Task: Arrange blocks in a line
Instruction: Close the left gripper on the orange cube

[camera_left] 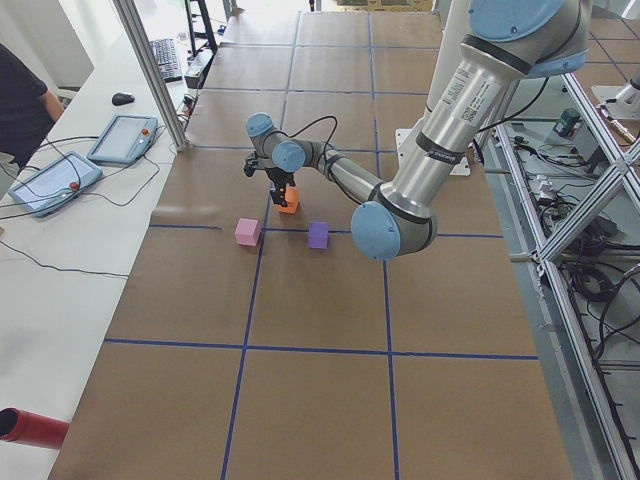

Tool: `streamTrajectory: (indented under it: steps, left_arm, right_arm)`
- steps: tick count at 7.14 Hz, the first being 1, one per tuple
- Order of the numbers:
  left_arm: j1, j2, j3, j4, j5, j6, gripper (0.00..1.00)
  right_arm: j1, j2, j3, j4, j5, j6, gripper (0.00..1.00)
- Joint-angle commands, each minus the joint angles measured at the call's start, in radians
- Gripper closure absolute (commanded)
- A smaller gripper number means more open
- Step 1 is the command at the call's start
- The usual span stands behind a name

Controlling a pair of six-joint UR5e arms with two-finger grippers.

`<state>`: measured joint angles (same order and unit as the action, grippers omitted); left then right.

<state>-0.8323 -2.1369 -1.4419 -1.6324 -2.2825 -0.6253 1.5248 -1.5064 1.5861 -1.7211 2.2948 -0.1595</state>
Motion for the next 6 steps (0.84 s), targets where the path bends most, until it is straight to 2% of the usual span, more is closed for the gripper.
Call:
streamTrajectory:
  steps: [1, 3, 6]
  left_arm:
    - [0.004, -0.014, 0.034, -0.032, 0.001, -0.04, 0.02]
    - [0.022, -0.011, 0.038, -0.057, 0.001, -0.065, 0.03]
    - [0.025, -0.005, 0.043, -0.066, 0.003, -0.065, 0.16]
  right_arm:
    - [0.0, 0.0, 0.0, 0.0, 0.0, 0.0, 0.0]
    - [0.0, 0.0, 0.0, 0.0, 0.0, 0.0, 0.0]
    - [0.0, 0.0, 0.0, 0.0, 0.0, 0.0, 0.0]
